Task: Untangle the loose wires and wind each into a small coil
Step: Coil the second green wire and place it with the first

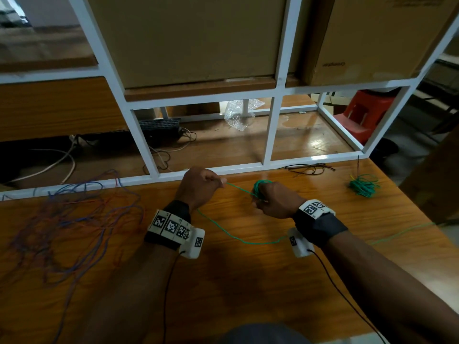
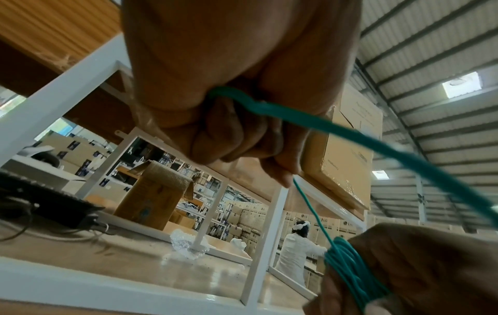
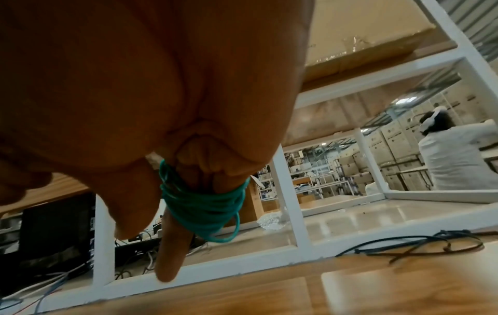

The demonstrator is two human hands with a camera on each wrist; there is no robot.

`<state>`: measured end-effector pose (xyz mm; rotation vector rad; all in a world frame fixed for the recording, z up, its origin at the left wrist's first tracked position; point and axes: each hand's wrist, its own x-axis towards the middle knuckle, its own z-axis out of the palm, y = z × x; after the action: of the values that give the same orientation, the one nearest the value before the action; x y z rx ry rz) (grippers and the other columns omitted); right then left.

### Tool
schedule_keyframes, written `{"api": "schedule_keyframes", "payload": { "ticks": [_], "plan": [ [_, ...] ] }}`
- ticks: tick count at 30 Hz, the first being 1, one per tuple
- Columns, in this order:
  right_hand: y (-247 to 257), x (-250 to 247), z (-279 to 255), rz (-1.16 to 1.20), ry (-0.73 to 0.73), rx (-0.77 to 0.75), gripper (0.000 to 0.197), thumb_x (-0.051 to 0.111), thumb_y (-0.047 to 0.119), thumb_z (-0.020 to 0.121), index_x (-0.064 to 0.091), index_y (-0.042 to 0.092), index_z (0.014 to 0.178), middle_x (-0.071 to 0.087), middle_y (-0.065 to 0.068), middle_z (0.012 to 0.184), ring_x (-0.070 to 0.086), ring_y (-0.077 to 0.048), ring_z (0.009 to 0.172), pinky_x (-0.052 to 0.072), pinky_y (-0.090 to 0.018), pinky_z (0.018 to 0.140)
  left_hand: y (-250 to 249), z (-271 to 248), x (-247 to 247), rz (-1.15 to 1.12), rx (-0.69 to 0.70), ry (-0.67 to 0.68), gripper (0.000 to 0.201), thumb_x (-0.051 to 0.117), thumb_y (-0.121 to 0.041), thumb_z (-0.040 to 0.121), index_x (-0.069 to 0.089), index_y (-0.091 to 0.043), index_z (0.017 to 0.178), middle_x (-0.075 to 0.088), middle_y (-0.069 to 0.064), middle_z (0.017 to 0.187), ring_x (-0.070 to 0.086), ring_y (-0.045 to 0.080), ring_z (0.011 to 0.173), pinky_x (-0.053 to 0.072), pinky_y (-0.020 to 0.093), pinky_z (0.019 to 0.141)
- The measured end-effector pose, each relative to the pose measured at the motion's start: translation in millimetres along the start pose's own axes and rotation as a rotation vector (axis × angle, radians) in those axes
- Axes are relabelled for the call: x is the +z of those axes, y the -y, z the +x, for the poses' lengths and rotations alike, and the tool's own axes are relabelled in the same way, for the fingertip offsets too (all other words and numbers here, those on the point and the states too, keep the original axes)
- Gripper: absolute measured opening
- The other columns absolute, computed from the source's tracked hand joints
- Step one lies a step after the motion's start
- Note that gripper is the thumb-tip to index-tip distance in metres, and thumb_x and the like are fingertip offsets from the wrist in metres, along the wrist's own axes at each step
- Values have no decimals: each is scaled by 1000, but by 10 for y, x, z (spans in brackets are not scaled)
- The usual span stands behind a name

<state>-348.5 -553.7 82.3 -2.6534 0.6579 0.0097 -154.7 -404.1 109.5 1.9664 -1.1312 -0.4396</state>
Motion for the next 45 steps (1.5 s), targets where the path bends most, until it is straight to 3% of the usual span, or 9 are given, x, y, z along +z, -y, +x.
{"api": "schedule_keyframes", "payload": {
  "ticks": [8,11,18,23,26,33,37,42,45],
  "plan": [
    [185,-120,-183,826,419,-77,24,60,21,103,77,5,107,78,-3,112,65,-21,122,44,-36,114,-13,240,-80,-55,88,-10,16,79,-36,84,80,-20,85,72,-11,80,62,-4,73,47,18,65],
    [255,-172,-187,1254,430,-163,22,60,16,98,71,1,111,76,-16,107,57,-41,130,42,-43,117,-79,265,-20,-188,91,-1,8,79,-28,85,79,-20,86,72,-13,81,63,-9,72,46,10,65],
    [477,-430,-30,2014,186,-364,40,58,13,100,56,-8,134,63,-24,137,66,-26,124,52,-31,106,-206,104,459,-298,39,100,30,57,4,87,70,-21,76,61,-11,62,54,0,54,44,31,60],
    [392,-591,85,1971,-125,-313,38,33,19,112,45,-1,141,59,-15,146,59,-19,129,54,-15,93,-302,-233,720,-545,13,300,17,51,-10,99,65,-16,93,47,-1,60,41,8,50,31,21,46],
    [144,-538,109,1779,-357,-172,37,34,15,112,46,-6,140,61,-20,141,58,-22,132,49,-28,104,-106,-317,628,-500,-63,270,20,54,-17,102,74,-14,100,49,-3,59,38,12,51,30,24,49],
    [85,-111,6,464,-372,-82,29,48,0,103,59,7,129,70,-3,130,59,-13,129,39,-15,110,-212,-260,176,-109,137,120,14,64,-22,97,76,-15,98,69,-5,72,64,10,65,58,36,66],
    [147,-190,-32,150,-160,-51,11,53,10,102,63,9,107,68,-8,110,64,-33,104,52,-43,92,-325,-162,-2,12,175,314,15,63,-14,97,75,-8,103,71,2,74,63,4,62,52,22,61],
    [274,-369,-223,218,195,-95,28,50,34,108,73,21,102,70,5,93,62,-11,84,50,-25,79,-429,-71,-145,184,254,310,14,64,-17,97,77,-13,102,63,-21,65,63,5,65,49,22,64],
    [289,-495,-280,333,357,-114,29,55,40,105,80,27,102,77,3,103,68,-17,97,53,-39,94,-507,-33,-135,151,326,304,12,70,-20,93,78,-14,100,67,-26,67,67,0,67,48,14,63]
  ]
}}
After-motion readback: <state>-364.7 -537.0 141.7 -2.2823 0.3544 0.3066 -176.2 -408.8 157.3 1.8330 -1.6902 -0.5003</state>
